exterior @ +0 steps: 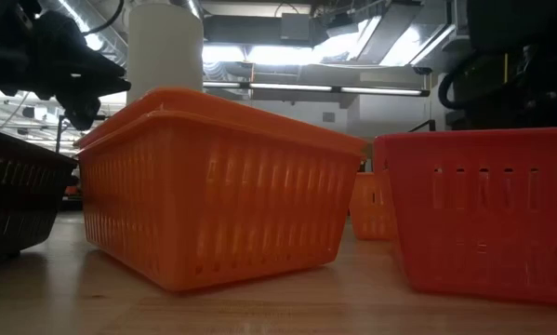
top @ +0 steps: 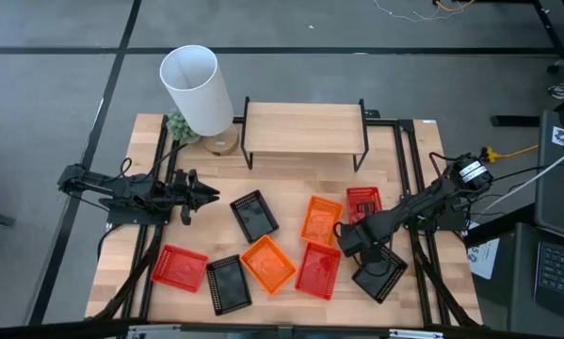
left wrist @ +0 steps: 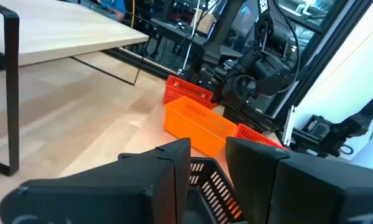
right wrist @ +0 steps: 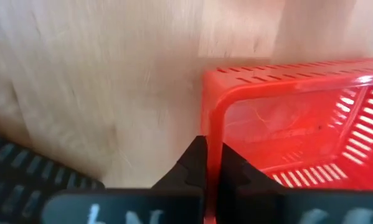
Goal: Stack baskets on shelf by color
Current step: Put the top red bin on the shelf
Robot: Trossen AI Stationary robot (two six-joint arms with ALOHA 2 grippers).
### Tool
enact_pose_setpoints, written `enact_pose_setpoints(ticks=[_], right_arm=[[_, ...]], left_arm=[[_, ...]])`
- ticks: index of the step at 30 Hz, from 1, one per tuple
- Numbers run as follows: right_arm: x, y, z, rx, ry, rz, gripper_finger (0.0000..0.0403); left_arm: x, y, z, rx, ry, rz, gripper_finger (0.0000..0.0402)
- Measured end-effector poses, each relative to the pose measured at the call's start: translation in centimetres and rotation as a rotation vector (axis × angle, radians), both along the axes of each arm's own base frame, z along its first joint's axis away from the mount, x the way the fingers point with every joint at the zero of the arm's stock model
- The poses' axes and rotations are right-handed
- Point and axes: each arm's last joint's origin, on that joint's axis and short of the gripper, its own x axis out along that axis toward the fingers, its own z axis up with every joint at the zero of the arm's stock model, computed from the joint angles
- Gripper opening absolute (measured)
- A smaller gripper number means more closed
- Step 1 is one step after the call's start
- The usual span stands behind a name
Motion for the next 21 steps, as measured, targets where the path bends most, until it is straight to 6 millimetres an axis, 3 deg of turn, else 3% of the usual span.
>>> enact_pose_setpoints(ticks=[4, 11, 17, 21], right_arm=[[0.4, 0.1, 1.2, -0.038, -0.004, -0.014, 0.0002], [1.8, 0.9, 6.1, -0.062, -0.035, -0.077, 0.0001], [3.7, 2.2, 10.8, -0.08, -0.204, 0.137, 0.0001], [5.0, 1.7, 13.8, -0.321, -0.362, 0.27, 0.0001]], left_arm=[[0.0, 0.0, 0.0, -0.007, -0.001, -0.002, 0.0094], [0.0, 0.0, 0.0, -0.006, -0.001, -0.002, 0.0094], [0.0, 0.0, 0.0, -0.006, -0.001, -0.002, 0.0094], [0.0, 0.0, 0.0, -0.006, -0.001, -0.002, 0.0094]])
